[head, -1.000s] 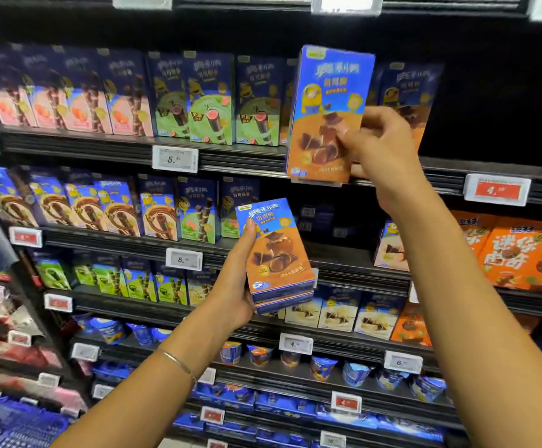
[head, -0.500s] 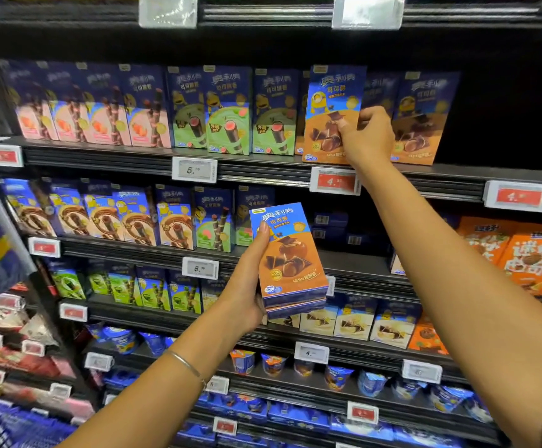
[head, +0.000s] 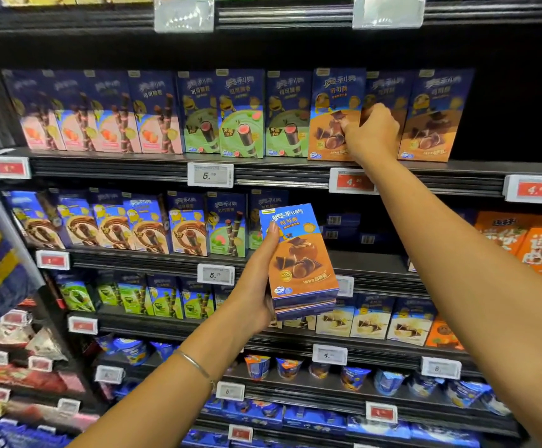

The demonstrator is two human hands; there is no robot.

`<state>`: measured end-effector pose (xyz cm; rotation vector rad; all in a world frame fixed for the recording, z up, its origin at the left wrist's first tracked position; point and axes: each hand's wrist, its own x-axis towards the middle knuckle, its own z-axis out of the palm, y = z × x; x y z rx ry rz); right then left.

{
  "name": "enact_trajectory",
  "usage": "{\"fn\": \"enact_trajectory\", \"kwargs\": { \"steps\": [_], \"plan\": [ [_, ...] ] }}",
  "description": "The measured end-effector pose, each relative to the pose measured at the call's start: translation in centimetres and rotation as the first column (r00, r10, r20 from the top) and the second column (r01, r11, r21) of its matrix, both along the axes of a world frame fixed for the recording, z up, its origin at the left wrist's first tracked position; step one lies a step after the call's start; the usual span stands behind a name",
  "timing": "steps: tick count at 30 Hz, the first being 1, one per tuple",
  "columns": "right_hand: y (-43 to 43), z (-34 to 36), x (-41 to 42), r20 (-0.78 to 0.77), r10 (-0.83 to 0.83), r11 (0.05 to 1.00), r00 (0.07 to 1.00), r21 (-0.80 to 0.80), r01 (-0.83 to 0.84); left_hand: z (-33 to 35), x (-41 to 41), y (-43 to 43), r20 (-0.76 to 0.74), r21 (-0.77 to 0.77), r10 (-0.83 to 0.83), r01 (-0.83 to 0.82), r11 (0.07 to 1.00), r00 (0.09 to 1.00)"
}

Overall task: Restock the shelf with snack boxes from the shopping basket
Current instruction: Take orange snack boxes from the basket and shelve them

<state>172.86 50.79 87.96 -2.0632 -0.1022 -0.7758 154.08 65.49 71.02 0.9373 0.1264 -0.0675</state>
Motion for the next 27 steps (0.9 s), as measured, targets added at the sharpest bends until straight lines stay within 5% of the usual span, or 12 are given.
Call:
{"fn": "enact_trajectory", "kwargs": {
  "steps": [5, 11, 14, 18, 27],
  "plan": [
    [-0.5, -0.4, -0.9, 0.017, 0.017, 0.998, 1.000, 0.058, -0.018, 0.1, 0.2, 0.5, -0.017, 0.015, 0.007, -0.006, 1.000, 1.000],
    [-2.1, -5.3, -8.7, 0.291, 0.165, 0.942, 0.942, 0.238, -0.238, 0.9, 1.3, 0.7, 0.021, 0.074, 0.015, -0.016, 0.997, 1.000],
    [-2.9, -9.2, -11.9, 0.101, 0.333, 0.881, 0.938, 0.320, -0.347, 1.5, 1.8, 0.0, 0.075, 0.125, 0.019, -0.028, 0.992, 0.997],
    [-3.5, -11.6, -13.6, -0.237, 0.525, 0.831, 0.817, 0.352, -0.432, 2.0, 2.3, -2.2, 0.151, 0.224, 0.017, -0.051, 0.973, 0.988],
    [-6.6, -11.2, -12.6, -0.352, 0.535, 0.843, 0.768, 0.277, -0.461, 3.2, 2.7, -5.5, 0.120, 0.286, 0.079, -0.110, 0.952, 0.990]
  ]
}}
